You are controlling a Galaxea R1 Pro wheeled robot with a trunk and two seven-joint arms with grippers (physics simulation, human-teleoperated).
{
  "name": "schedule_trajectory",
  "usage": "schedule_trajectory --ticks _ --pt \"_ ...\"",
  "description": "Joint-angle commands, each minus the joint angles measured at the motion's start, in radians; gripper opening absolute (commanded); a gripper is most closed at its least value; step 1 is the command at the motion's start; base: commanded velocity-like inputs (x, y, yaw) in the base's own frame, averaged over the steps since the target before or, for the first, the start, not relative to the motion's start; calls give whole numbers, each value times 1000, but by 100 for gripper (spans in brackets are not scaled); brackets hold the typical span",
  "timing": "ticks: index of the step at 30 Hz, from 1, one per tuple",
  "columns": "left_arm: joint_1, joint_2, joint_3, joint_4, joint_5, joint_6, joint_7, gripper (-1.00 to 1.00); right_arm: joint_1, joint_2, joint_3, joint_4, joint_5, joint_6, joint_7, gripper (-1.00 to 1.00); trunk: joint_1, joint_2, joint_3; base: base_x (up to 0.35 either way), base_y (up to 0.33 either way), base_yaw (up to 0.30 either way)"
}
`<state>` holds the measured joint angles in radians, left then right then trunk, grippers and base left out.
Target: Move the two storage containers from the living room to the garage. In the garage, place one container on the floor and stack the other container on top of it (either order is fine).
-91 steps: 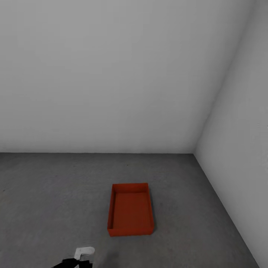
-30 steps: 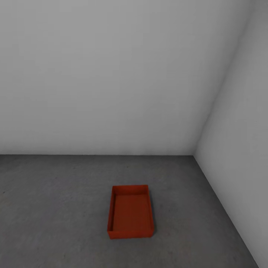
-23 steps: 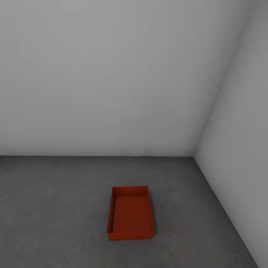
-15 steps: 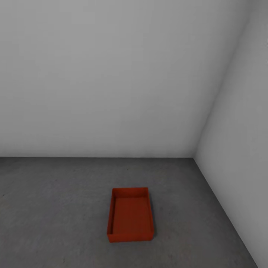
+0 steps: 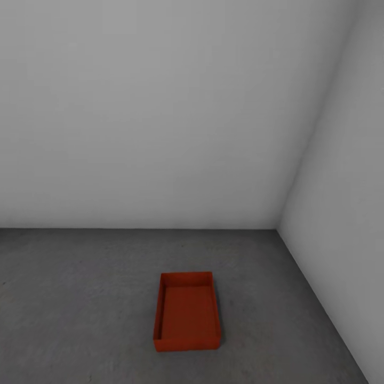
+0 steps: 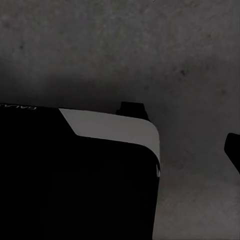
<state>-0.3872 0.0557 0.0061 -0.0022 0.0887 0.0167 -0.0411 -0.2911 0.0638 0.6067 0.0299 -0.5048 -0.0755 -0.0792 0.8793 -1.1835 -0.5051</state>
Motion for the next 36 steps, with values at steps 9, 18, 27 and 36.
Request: schedule_trajectory --ticks 9,18,27,36 --pt "8 12 0 -1 27 -1 -6 100 3 -1 7 3 -9 -6 1 100 0 -1 11 0 0 0" --pt "10 12 0 -1 28 -1 -8 100 3 -1 7 4 -9 -6 1 100 0 -1 22 0 0 0" --pt "10 12 -1 -1 27 -4 -8 100 3 -3 7 4 -9 -6 1 100 0 -1 34 0 0 -40" --pt "10 10 -1 -1 26 -8 -8 100 3 -10 6 3 -9 -6 1 100 0 -1 41 0 0 -37"
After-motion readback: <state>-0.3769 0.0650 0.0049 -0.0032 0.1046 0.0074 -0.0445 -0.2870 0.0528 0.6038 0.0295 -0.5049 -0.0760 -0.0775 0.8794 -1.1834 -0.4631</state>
